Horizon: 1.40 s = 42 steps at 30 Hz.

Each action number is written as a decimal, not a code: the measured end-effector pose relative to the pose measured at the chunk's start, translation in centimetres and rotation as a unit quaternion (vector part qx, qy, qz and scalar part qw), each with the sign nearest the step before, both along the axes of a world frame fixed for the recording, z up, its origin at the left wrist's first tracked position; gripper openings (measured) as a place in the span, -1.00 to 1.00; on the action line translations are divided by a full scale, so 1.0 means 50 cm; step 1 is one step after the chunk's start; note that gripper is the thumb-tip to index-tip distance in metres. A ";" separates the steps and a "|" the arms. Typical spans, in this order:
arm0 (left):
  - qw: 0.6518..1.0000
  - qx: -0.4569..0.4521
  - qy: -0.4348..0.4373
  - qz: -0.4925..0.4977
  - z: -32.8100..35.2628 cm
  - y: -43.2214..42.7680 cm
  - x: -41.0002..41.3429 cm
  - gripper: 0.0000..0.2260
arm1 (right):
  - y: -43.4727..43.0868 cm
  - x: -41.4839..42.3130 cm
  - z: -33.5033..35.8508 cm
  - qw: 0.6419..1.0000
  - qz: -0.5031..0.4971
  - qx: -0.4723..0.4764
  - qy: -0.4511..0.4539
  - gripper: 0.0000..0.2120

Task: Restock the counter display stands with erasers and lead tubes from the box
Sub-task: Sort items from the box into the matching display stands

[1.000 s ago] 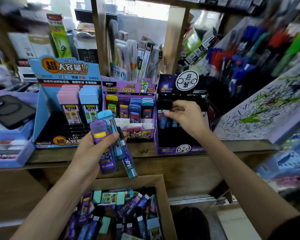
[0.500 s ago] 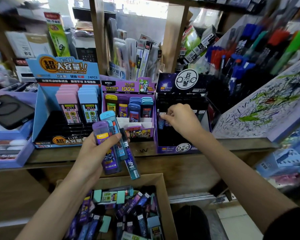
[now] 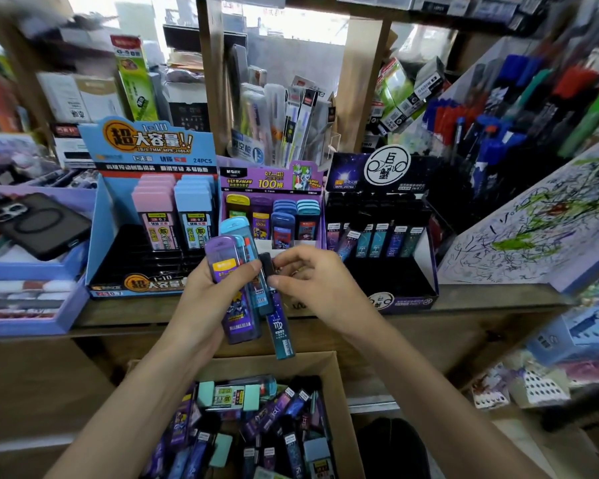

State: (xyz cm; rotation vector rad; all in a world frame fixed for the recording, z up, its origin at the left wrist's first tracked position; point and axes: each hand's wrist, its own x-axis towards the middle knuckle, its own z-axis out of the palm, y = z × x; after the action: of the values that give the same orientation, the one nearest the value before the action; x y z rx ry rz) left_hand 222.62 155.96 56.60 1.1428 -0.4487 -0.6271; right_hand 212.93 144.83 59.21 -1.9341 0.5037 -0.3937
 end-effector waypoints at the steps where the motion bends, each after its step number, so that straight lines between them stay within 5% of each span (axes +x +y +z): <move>1: 1.000 0.001 -0.002 -0.003 0.000 -0.001 0.002 -0.86 | 0.000 0.002 -0.003 1.000 0.001 0.021 -0.008 -0.86; 6: 0.999 0.011 -0.028 -0.020 -0.006 -0.007 0.002 -0.77 | -0.027 -0.016 -0.004 0.999 0.007 0.040 -0.027 -0.87; 10: 0.999 0.004 -0.022 -0.045 -0.009 -0.018 0.002 -0.79 | -0.117 -0.066 0.038 0.988 -0.102 0.035 -0.114 -0.82; 13: 0.998 0.004 -0.021 -0.056 -0.010 -0.027 0.001 -0.78 | -0.183 -0.104 0.062 0.972 -0.150 -0.102 -0.152 -0.83; 16: 0.998 0.003 -0.022 -0.057 -0.012 -0.034 -0.003 -0.75 | -0.211 -0.110 0.059 0.959 -0.108 -0.243 -0.095 -0.87; 20: 0.998 0.005 -0.012 -0.057 -0.018 -0.036 -0.006 -0.70 | -0.214 -0.093 0.035 0.950 -0.052 -0.307 -0.018 -0.85; 29: 0.998 0.015 -0.011 -0.059 -0.027 -0.030 0.005 -0.78 | -0.199 -0.047 0.030 0.969 -0.003 -0.226 -0.095 -0.88; 35: 0.999 0.015 -0.007 -0.047 -0.031 -0.026 0.010 -0.76 | -0.216 -0.073 0.026 0.961 -0.077 -0.154 -0.218 -0.80; 42: 0.999 0.010 -0.001 -0.049 -0.033 -0.028 0.004 -0.80 | -0.243 -0.081 -0.018 0.968 -0.120 -0.148 -0.164 -0.84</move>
State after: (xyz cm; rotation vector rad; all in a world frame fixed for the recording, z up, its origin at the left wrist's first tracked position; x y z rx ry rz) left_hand 222.84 154.55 54.97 1.1466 -0.5033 -0.7172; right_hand 208.87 132.70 58.32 -2.0402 0.4811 -0.9762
